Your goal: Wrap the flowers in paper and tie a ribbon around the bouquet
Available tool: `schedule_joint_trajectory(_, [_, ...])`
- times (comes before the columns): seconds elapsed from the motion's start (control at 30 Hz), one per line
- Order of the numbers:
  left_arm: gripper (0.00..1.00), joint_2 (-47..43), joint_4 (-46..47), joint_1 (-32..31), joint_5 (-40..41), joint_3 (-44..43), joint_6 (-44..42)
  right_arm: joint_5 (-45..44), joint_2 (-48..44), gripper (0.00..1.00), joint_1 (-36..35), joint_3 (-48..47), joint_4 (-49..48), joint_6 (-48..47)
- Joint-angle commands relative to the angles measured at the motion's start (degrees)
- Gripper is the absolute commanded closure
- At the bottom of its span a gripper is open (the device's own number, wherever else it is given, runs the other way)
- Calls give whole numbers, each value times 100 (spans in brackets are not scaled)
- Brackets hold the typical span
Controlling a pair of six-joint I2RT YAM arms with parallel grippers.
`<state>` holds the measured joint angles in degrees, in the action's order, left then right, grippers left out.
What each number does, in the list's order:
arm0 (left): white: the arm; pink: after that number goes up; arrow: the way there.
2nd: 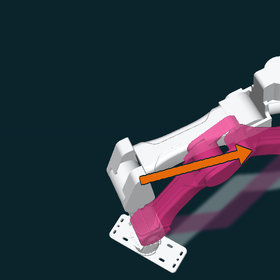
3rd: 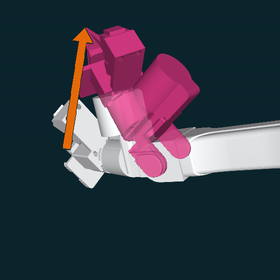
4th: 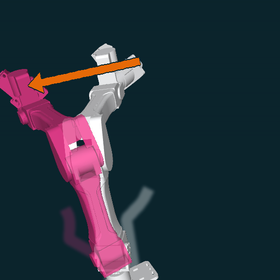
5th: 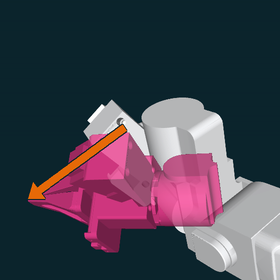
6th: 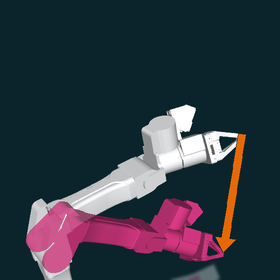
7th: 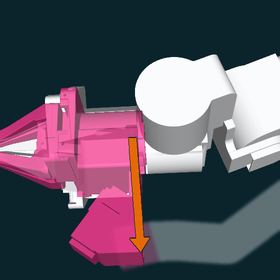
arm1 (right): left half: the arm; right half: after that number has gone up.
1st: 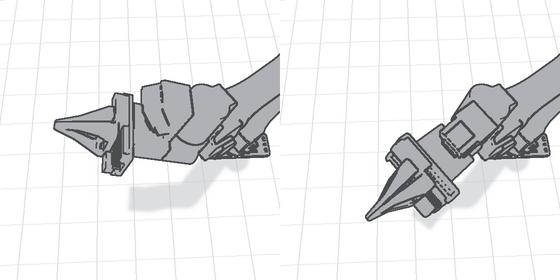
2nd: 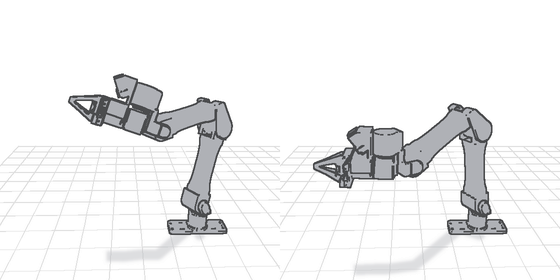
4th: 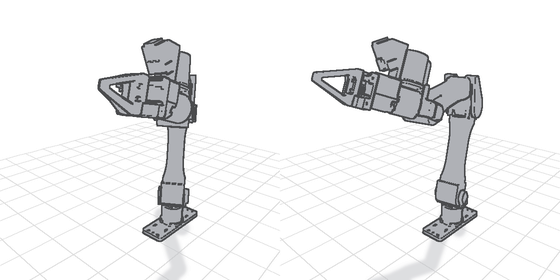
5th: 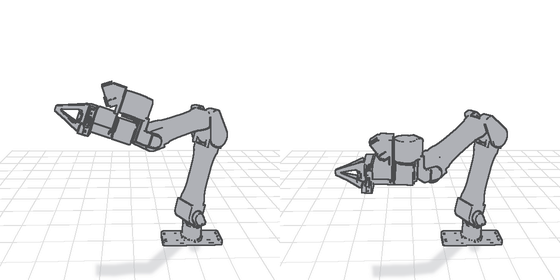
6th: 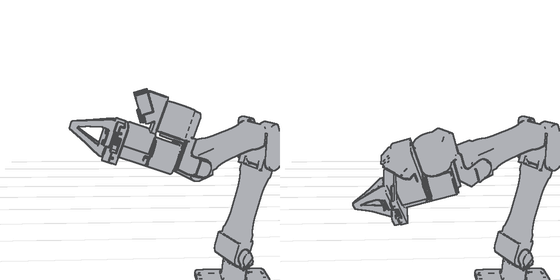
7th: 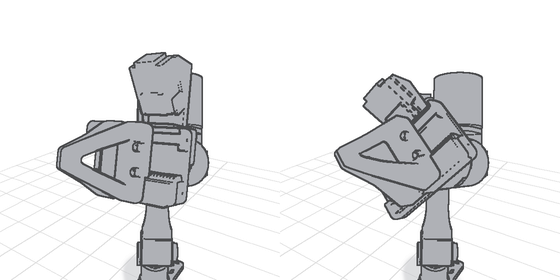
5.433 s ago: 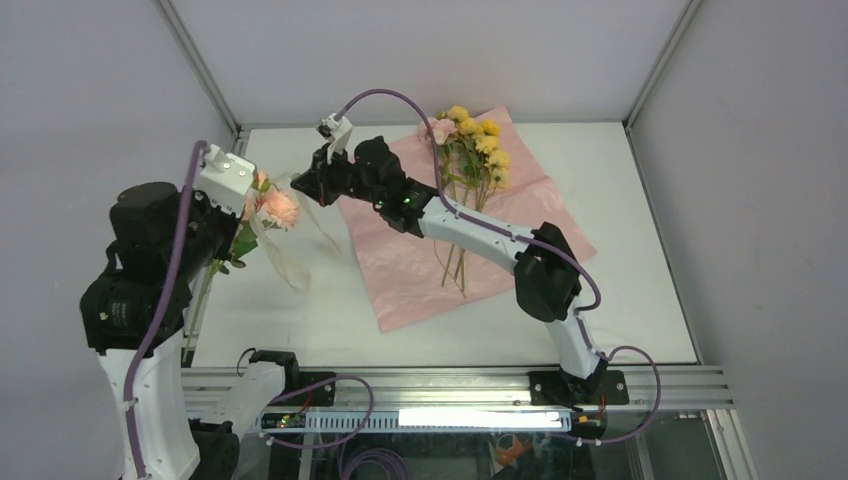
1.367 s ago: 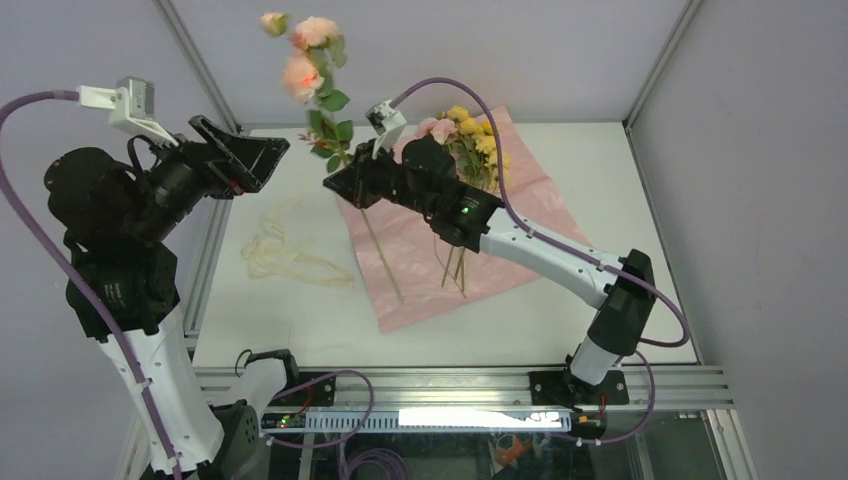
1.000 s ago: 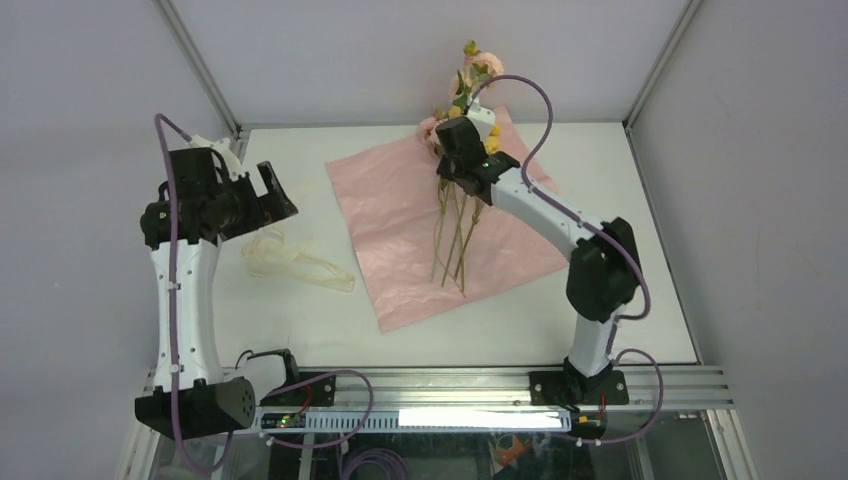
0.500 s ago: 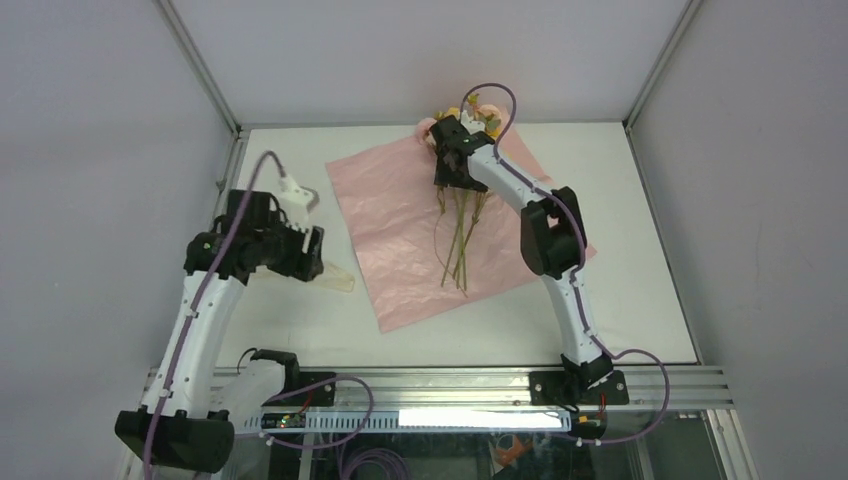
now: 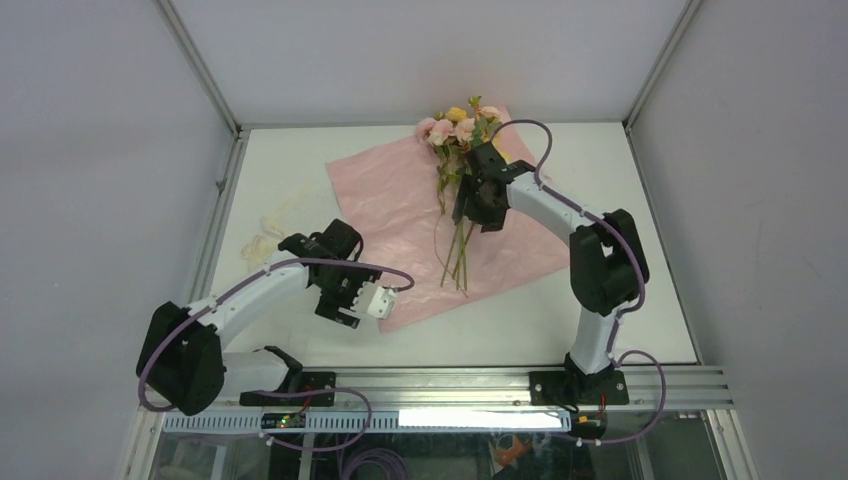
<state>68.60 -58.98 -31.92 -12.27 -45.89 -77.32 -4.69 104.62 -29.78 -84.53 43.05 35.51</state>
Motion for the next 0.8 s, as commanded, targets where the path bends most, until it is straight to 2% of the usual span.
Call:
schedule_joint_trajectory(0.0, [19, 610, 872, -46, -1170, -67, -2120, 795, 340, 33, 51, 243, -734, 365])
schedule_joint_trajectory(0.1, [16, 1027, 966, -193, -1278, -78, -2271, 819, 567, 33, 51, 184, -761, 442])
schedule_joint_trajectory(0.2, [14, 1302, 1004, -509, -1258, -108, -2029, 791, 700, 33, 51, 256, -827, 502])
schedule_joint_trajectory(0.33, [14, 1658, 1381, -1232, -491, -50, -1484, 928, 861, 34, 45, 325, -1020, 601])
schedule_joint_trajectory(0.43, [16, 1951, 1646, -1462, -147, -142, -1094, 1015, 925, 35, -2, 315, -1110, 641])
schedule_joint_trajectory(0.53, [21, 2245, 1717, -1678, 203, -405, -600, 1044, 953, 41, -92, 337, -1206, 673])
schedule_joint_trajectory(0.67, [33, 2646, 1746, -2264, 635, -708, -23, 1172, 1003, 43, -169, 383, -1377, 728])
schedule_joint_trajectory(0.77, [42, 2666, 1750, -2528, 366, -839, 316, 1180, 956, 44, -279, 367, -1502, 747])
